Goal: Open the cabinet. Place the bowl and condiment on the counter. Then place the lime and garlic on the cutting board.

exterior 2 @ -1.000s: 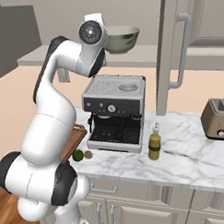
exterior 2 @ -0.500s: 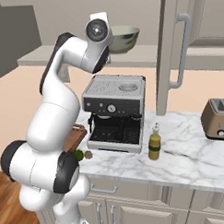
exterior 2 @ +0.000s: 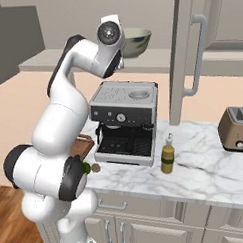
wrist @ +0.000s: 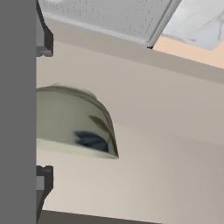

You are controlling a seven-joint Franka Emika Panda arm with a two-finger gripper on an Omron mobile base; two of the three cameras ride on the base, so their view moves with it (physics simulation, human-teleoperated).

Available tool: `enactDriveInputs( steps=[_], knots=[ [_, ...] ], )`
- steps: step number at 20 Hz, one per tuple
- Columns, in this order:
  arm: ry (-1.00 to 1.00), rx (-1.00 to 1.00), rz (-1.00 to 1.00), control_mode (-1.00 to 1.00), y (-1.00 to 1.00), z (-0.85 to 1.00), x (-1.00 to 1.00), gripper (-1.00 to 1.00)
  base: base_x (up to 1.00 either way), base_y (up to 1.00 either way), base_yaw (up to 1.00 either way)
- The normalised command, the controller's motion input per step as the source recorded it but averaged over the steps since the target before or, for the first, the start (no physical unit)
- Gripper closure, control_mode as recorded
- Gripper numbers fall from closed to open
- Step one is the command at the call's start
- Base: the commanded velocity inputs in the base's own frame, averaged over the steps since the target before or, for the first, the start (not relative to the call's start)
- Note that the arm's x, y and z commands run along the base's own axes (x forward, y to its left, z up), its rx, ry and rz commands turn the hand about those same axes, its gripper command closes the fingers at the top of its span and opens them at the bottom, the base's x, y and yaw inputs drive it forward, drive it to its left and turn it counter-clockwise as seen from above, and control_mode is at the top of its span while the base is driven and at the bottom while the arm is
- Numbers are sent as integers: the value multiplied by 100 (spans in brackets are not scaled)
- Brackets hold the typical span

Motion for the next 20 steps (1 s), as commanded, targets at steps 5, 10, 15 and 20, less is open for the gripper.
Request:
enactDriveInputs(
  steps=[5,10,15,20],
  knots=[
    [0,-3,0,-100,-4,-2,25,-100,0,0,0],
    [0,-1,0,-100,-6,0,27,-100,0,0,0],
    [0,0,0,-100,-9,0,24,-100,0,0,0],
    [0,0,0,-100,-9,0,20,-100,0,0,0]
  ],
)
